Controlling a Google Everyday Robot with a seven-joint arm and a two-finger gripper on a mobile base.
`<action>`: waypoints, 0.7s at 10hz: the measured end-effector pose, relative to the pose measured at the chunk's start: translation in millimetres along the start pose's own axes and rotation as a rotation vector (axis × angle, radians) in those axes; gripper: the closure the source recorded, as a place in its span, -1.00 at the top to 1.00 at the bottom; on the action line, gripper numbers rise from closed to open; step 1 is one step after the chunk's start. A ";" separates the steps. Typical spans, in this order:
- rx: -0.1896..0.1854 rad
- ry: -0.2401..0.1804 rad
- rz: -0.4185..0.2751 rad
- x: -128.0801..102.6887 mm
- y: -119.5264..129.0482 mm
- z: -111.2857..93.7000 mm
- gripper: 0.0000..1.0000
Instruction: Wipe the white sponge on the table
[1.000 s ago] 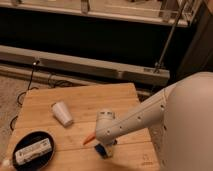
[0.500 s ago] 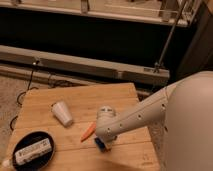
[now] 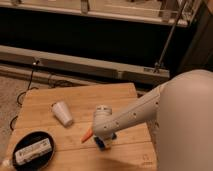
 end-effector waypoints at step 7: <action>0.123 0.120 -0.069 -27.2 -29.8 0.3 0.02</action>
